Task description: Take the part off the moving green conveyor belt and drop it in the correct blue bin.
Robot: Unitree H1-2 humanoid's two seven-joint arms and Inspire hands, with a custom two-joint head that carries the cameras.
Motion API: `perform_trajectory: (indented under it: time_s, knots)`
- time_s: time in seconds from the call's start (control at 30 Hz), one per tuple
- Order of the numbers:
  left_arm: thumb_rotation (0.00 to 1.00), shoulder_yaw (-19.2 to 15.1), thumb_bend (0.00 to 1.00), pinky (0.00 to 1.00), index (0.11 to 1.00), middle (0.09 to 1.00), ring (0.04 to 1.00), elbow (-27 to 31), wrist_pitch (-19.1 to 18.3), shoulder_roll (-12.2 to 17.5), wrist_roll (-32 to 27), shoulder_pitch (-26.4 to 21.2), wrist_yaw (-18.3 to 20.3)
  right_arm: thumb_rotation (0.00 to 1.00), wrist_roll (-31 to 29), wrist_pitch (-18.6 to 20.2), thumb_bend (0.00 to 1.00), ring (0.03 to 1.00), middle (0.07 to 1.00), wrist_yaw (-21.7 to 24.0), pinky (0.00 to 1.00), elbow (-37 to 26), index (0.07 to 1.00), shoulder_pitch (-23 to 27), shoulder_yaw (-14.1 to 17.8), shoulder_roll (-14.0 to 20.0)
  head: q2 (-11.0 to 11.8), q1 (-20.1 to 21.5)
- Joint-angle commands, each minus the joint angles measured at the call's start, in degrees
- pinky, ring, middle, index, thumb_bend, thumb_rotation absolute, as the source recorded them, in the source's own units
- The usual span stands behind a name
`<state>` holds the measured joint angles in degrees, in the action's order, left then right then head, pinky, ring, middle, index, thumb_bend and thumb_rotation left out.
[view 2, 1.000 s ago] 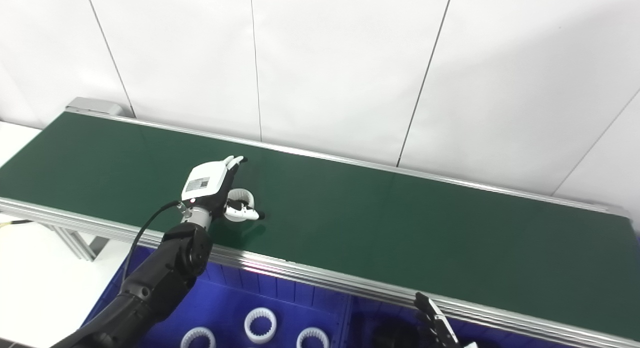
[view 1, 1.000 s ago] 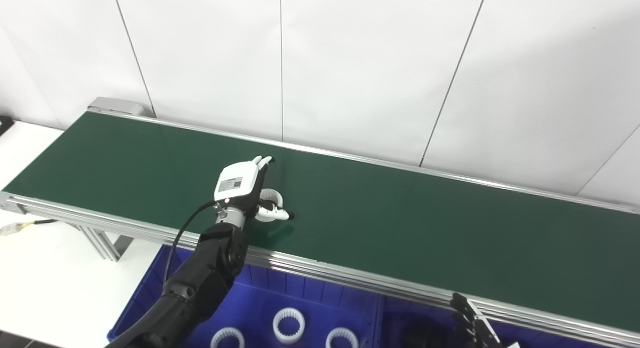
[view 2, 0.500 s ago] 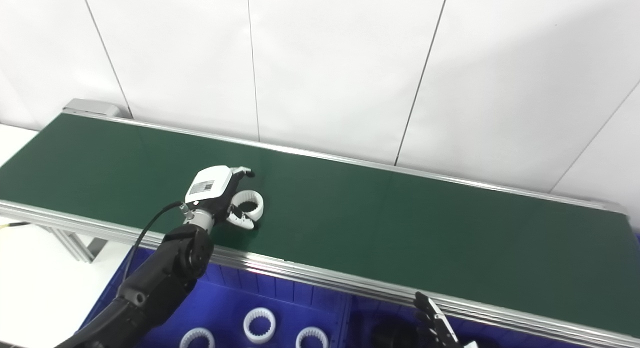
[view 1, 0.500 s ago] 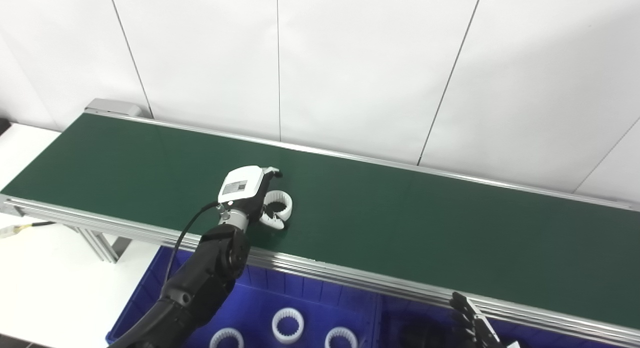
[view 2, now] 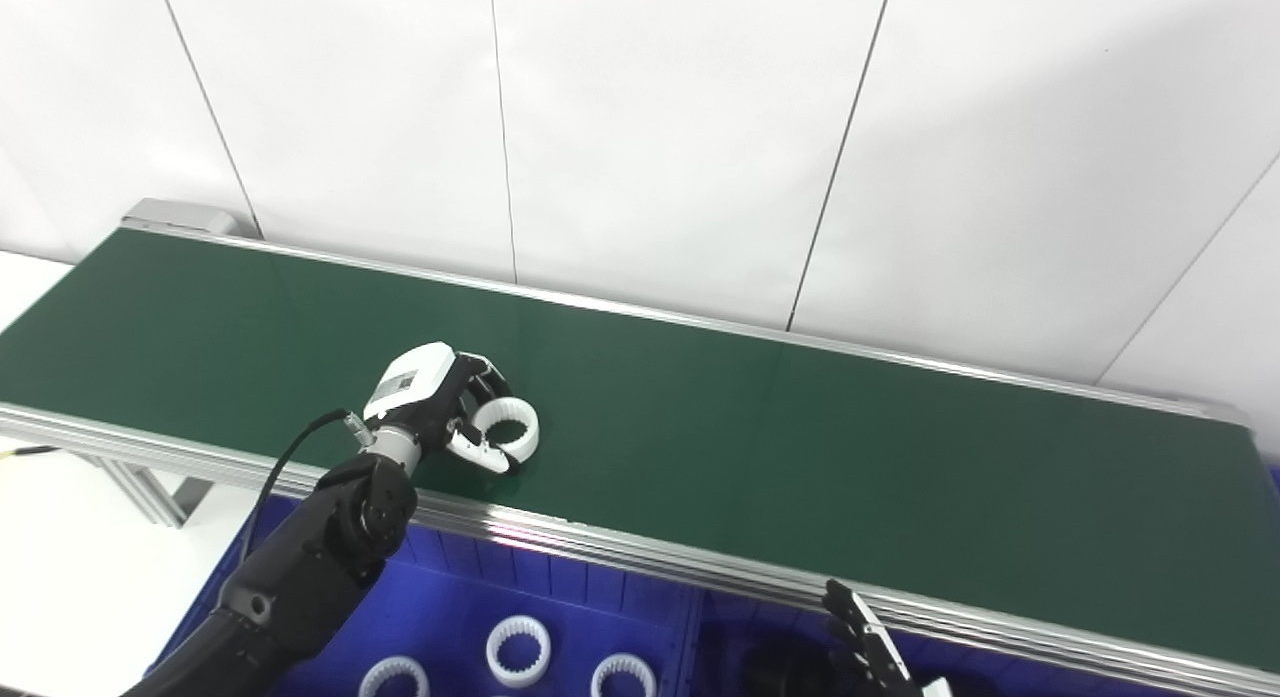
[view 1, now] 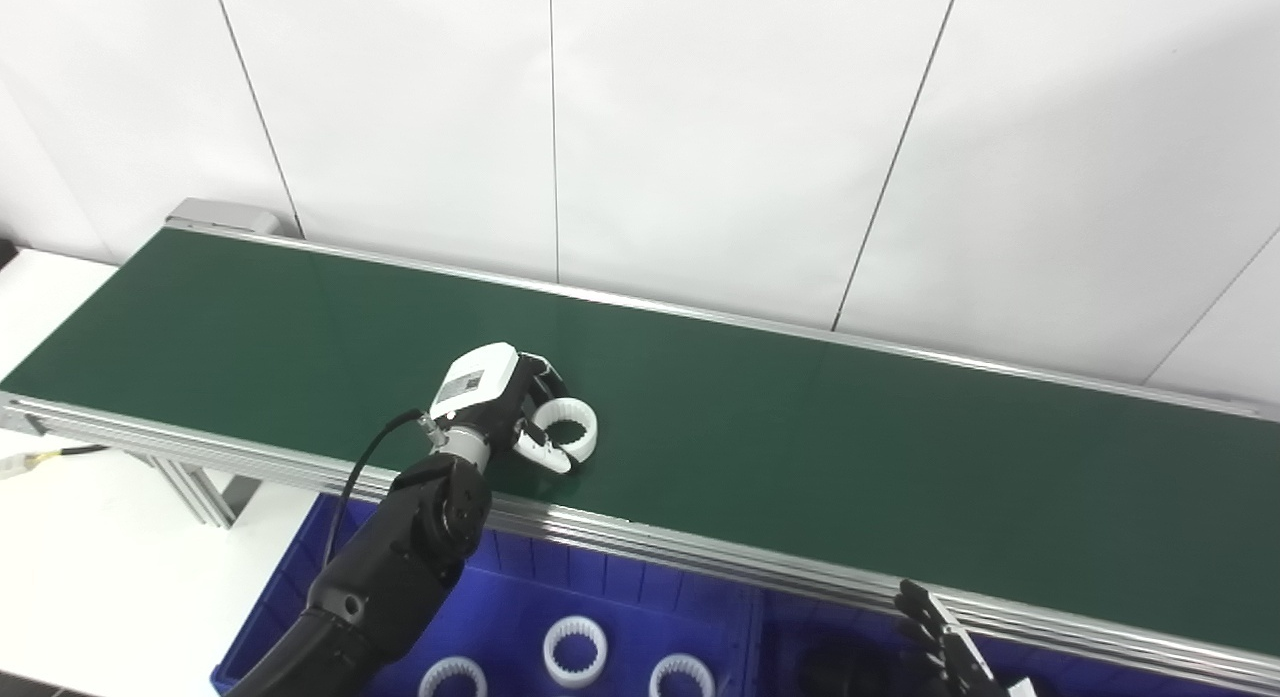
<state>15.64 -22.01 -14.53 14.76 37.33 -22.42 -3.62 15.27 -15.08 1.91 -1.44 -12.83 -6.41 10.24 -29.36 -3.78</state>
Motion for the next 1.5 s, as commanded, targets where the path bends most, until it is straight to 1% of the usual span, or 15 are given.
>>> perform_trajectory:
  time_s: [0.0, 0.07, 0.1, 0.17, 0.23, 0.27, 0.37, 0.53, 0.7, 0.87, 1.07, 1.2, 1.3, 1.33, 1.47]
  knots:
    - [0.00, -0.48, 0.51, 0.20, 0.512, 0.401, 0.295, 0.68, 1.78, 0.99, -0.51, -1.76, -0.63, 0.37, -0.34, -2.69, 0.69, 0.843, 0.886, -0.81, 0.75, -1.26, 0.910, 0.49, 0.32, -0.14, -0.04, -0.10]
    - [0.00, -0.64, 0.51, 0.19, 0.511, 0.396, 0.281, 0.60, 2.19, 0.95, -0.81, -1.63, -1.07, 0.38, -0.30, -2.80, 0.69, 0.842, 0.886, -0.89, 0.75, -1.13, 0.911, 0.52, 0.32, -0.15, -0.09, -0.05]
    - [0.00, -0.70, 0.51, 0.19, 0.496, 0.442, 0.272, 0.62, 2.35, 0.94, -0.81, -1.55, -1.38, 0.39, -0.28, -2.82, 0.69, 0.841, 0.885, -0.92, 0.75, -1.14, 0.910, 0.51, 0.31, -0.17, -0.13, -0.02]
    - [0.00, -1.07, 0.51, 0.19, 0.506, 0.405, 0.276, 0.89, 3.31, 0.87, -0.99, -1.18, -2.49, 0.39, -0.24, -2.55, 0.70, 0.839, 0.885, -0.82, 0.75, -1.40, 0.910, 0.44, 0.26, -0.18, -0.22, 0.07]
    - [0.00, -1.92, 0.51, 0.18, 0.489, 0.459, 0.264, 2.22, 4.69, 0.70, -1.53, -0.32, -4.00, 0.39, -0.24, -2.11, 0.69, 0.845, 0.887, -0.66, 0.75, -1.82, 0.914, 0.32, 0.21, -0.19, -0.34, 0.21]
    - [0.00, -2.35, 0.51, 0.19, 0.501, 0.415, 0.270, 3.02, 5.19, 0.61, -1.79, 0.12, -4.57, 0.39, -0.25, -1.97, 0.70, 0.848, 0.889, -0.63, 0.76, -1.96, 0.914, 0.26, 0.21, -0.22, -0.34, 0.21]
    - [0.00, -4.00, 0.50, 0.20, 0.509, 0.401, 0.276, 8.42, 7.03, 0.29, -2.54, 2.72, -6.41, 0.39, -0.34, -2.28, 0.69, 0.849, 0.889, -0.61, 0.76, -2.20, 0.912, 0.13, 0.18, -0.20, -0.77, 0.49]
    - [0.00, -6.87, 0.50, 0.21, 0.510, 0.402, 0.279, 18.43, 7.23, -1.35, -4.62, 7.74, -6.15, 0.40, -0.59, -1.92, 0.70, 0.850, 0.888, -0.49, 0.77, -2.96, 0.909, -0.25, 0.25, -0.26, -1.38, 0.79]
    - [0.00, -7.63, 0.51, 0.20, 0.504, 0.404, 0.273, 26.88, 9.27, -2.75, -5.51, 13.66, -5.66, 0.40, -0.44, -1.98, 0.70, 0.847, 0.887, -0.53, 0.76, -3.20, 0.909, -0.42, 0.26, -0.22, -2.12, 1.32]
    - [0.00, -6.91, 0.51, 0.23, 0.500, 0.421, 0.299, 31.54, 11.43, -2.68, -6.60, 18.50, -3.77, 0.40, -0.19, -1.32, 0.70, 0.848, 0.886, -0.42, 0.76, -3.80, 0.907, -0.49, 0.24, -0.30, -2.76, 1.68]
    - [0.00, -5.69, 0.51, 0.24, 0.497, 0.430, 0.310, 32.77, 14.28, -1.86, -6.41, 23.05, -1.94, 0.42, 0.00, -0.12, 0.69, 0.852, 0.895, 0.28, 0.76, -5.19, 0.915, -0.43, 0.13, 0.05, -5.00, 2.02]
    - [0.00, -3.59, 0.51, 0.30, 0.504, 0.454, 0.367, 29.58, 16.39, -0.38, -5.45, 25.19, -0.20, 0.44, -0.50, 1.97, 0.72, 0.856, 0.896, 0.94, 0.77, -6.55, 0.918, -0.11, 0.37, -0.10, -8.59, 3.35]
    - [0.00, -2.77, 0.51, 0.33, 0.502, 0.461, 0.391, 28.20, 15.41, 0.08, -4.63, 26.00, 1.54, 0.47, -0.83, 2.58, 0.74, 0.854, 0.896, 1.34, 0.77, -7.03, 0.914, 0.28, 0.46, -0.19, -10.07, 4.00]
    - [0.00, -2.36, 0.51, 0.33, 0.500, 0.463, 0.397, 27.69, 15.52, 0.49, -4.03, 26.03, 1.99, 0.48, -0.73, 2.83, 0.75, 0.853, 0.895, 1.40, 0.77, -7.10, 0.913, 0.48, 0.49, -0.21, -11.14, 3.99]
    - [0.00, -0.82, 0.51, 0.38, 0.489, 0.483, 0.435, 25.70, 18.17, 1.99, -1.49, 25.39, 1.54, 0.54, -0.41, 3.79, 0.79, 0.841, 0.888, 1.51, 0.75, -7.73, 0.910, 0.78, 0.50, -0.33, -12.29, 3.76]
